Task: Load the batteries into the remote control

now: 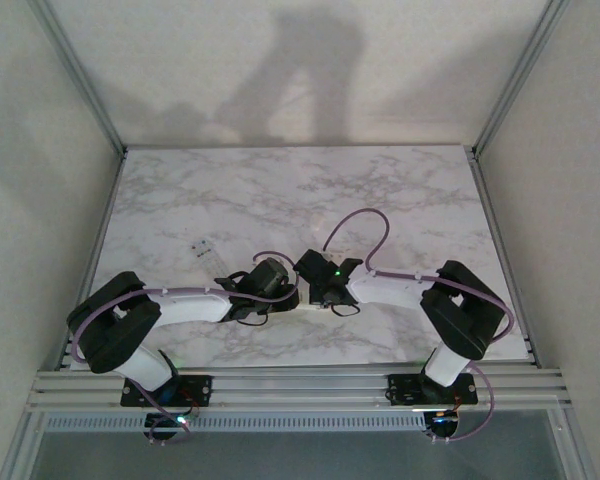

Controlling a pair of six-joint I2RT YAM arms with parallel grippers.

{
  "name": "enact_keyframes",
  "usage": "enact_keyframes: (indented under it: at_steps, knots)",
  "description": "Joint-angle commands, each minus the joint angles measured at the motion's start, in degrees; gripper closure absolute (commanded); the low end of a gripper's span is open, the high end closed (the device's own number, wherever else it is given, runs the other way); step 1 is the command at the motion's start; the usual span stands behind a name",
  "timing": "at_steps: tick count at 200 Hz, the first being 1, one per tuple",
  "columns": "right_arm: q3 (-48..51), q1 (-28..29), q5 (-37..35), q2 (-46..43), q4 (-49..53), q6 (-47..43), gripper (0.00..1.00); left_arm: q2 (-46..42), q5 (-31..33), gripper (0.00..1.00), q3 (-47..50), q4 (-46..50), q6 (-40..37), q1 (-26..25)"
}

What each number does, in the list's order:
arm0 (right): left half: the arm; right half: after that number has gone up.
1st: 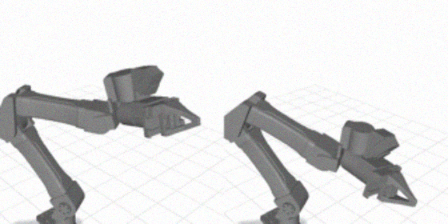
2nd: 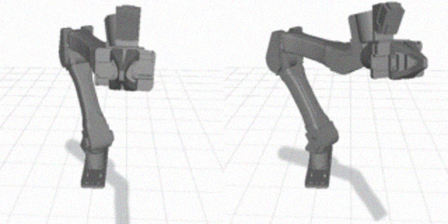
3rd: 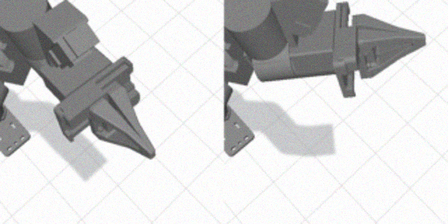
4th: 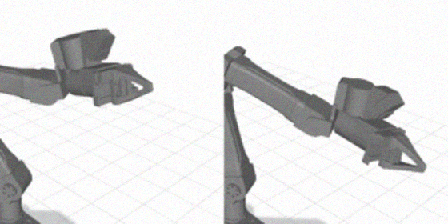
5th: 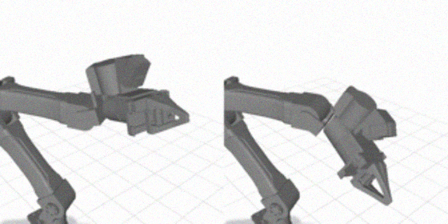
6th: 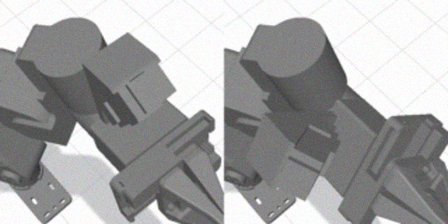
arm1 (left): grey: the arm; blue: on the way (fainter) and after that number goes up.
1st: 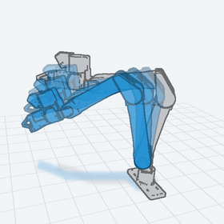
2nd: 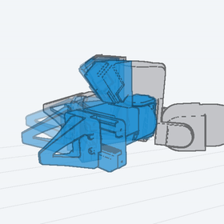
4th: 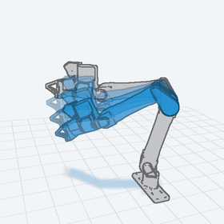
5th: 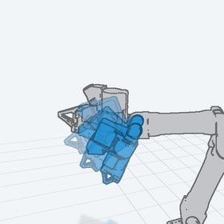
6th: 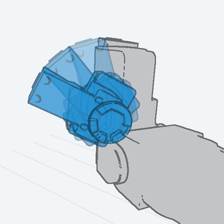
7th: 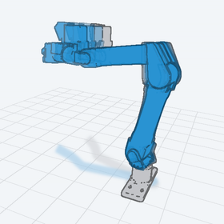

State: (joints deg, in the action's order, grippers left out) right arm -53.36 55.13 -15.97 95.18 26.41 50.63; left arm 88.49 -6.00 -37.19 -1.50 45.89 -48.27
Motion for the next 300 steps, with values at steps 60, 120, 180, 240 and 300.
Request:
enact_keyframes:
  at_steps: [60,120,180,240,300]
  knots:
    - [-2.7,-0.1,5.6,-4.7,10.3,-1.2,0.85,2.2,-3.6,0.52,0.7,-4.6,0.4,-1.9]
    - [-3.1,-0.8,3.7,-4.8,11.4,-1.8,0.85,2.2,-3.6,0.52,0.6,-4.6,0.3,-2.0]
    - [1.1,-1.4,3.8,-5.3,7.5,4.7,0.86,2.9,-3.7,0.52,0.4,-4.8,0.3,-2.1]
    - [1.9,-1.7,1.6,-8.0,7.0,12.9,0.88,2.8,-3.8,0.52,0.8,-6.0,2.1,-2.2]
    - [3.4,-1.7,2.6,-7.9,5.2,15.6,0.89,2.5,-3.6,0.52,0.5,-5.6,1.9,-2.3]
